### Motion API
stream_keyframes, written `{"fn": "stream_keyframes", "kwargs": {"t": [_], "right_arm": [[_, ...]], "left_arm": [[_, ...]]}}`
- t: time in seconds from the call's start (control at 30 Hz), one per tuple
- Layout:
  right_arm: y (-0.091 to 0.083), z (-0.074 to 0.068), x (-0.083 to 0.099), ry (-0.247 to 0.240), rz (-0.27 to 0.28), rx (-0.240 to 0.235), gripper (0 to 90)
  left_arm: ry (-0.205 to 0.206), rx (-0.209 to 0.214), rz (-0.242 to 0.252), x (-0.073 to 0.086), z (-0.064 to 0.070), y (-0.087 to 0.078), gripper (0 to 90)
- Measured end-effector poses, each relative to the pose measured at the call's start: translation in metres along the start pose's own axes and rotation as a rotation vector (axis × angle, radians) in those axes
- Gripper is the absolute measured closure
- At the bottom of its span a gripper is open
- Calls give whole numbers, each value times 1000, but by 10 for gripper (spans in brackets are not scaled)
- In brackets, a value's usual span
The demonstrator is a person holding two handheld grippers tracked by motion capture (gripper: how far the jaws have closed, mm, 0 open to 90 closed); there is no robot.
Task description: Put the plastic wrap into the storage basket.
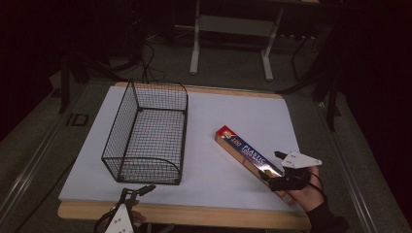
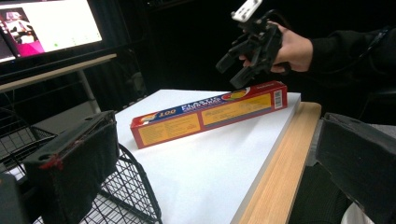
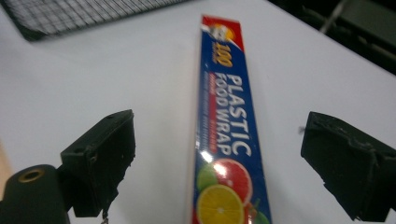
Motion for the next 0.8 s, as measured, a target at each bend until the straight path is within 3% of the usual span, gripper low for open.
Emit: {"fn": "stream_keyframes", "kwargs": {"t": [0.13,0.5,0.8], "right_arm": [[8,6,0,32,-59,-10,111],[29,18,-4,63,-178,-36,130],[41,26,-9,95,-247,-46,130]], "left_arm": [[-5,2,2,0,0,0,1],[-9,6,1,0,-1,0,1],[-3,9,-6,1,0,0,1]]}}
Point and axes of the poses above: each handheld gripper's, and its own axes: y roughly forward along the jaws, x roughly out of its underside, z roughly to its right, the point moved 1 cm from there along y, roughly forward along the jaws, and after that the axes turned 6 degrees about -x, right-handed, at the moved point
